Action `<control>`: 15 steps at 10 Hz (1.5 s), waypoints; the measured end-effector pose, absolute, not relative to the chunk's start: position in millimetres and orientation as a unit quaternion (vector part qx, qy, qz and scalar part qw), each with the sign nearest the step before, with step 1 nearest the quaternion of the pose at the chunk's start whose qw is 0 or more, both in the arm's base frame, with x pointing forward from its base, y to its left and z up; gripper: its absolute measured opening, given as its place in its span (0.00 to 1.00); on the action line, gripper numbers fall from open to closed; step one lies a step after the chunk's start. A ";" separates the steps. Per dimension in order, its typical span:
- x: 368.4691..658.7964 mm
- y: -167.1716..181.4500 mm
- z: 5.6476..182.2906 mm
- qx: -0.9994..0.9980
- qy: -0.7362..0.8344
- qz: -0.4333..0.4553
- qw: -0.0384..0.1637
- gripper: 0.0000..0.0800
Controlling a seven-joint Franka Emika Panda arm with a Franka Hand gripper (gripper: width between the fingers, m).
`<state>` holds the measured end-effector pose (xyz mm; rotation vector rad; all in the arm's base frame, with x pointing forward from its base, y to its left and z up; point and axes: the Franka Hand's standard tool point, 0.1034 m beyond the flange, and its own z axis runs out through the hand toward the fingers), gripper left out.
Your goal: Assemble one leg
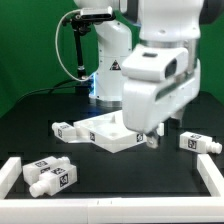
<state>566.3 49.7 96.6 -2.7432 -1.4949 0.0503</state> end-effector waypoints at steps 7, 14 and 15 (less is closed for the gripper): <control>545.4 34.9 96.4 -0.885 -0.465 0.009 0.002 0.81; 471.4 -28.9 76.3 -0.947 -0.321 0.019 0.024 0.81; 471.4 -29.0 76.3 -0.947 -0.321 0.019 0.024 0.81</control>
Offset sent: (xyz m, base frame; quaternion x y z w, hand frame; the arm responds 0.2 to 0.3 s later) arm 0.0000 0.0000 0.0000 0.0000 0.0000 0.0000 1.0000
